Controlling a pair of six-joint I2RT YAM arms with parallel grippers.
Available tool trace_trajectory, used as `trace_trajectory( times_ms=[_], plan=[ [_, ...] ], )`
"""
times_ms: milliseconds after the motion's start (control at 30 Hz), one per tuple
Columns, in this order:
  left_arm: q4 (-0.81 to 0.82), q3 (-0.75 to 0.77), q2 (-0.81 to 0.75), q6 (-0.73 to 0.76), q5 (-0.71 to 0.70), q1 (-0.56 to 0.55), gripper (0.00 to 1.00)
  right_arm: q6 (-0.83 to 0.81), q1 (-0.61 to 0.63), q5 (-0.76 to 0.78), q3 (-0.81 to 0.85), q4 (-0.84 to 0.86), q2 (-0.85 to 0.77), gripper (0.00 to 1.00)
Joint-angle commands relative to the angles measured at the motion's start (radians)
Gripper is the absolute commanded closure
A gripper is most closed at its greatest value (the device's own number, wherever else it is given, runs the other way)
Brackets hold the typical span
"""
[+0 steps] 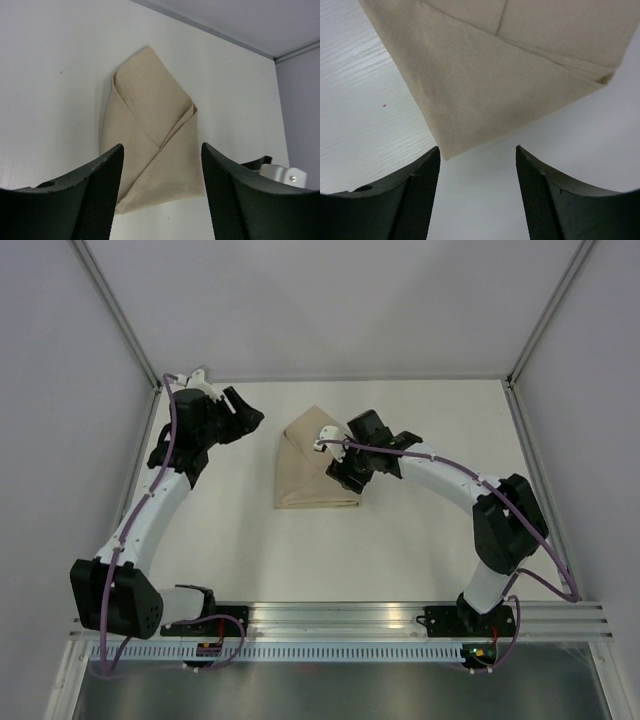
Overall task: Fold the napkin, place the utensils inside, and roll it up
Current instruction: Adjust the napkin at the center of the board.
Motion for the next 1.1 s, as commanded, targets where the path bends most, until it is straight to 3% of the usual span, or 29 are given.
trace_trajectory(
  times_ms=[0,333,1067],
  plan=[
    [0.047,-0.052,-0.126,0.070,0.033,0.000,0.31,-0.056,0.098,0.102,0.010,0.064,0.021,0.32],
    [-0.003,-0.062,-0.292,0.087,-0.024,0.000,0.30,-0.096,0.239,0.205,0.009,0.173,0.147,0.30],
    [0.012,-0.075,-0.285,0.091,-0.007,-0.001,0.30,-0.114,0.340,0.421,-0.066,0.286,0.165,0.20]
  ],
)
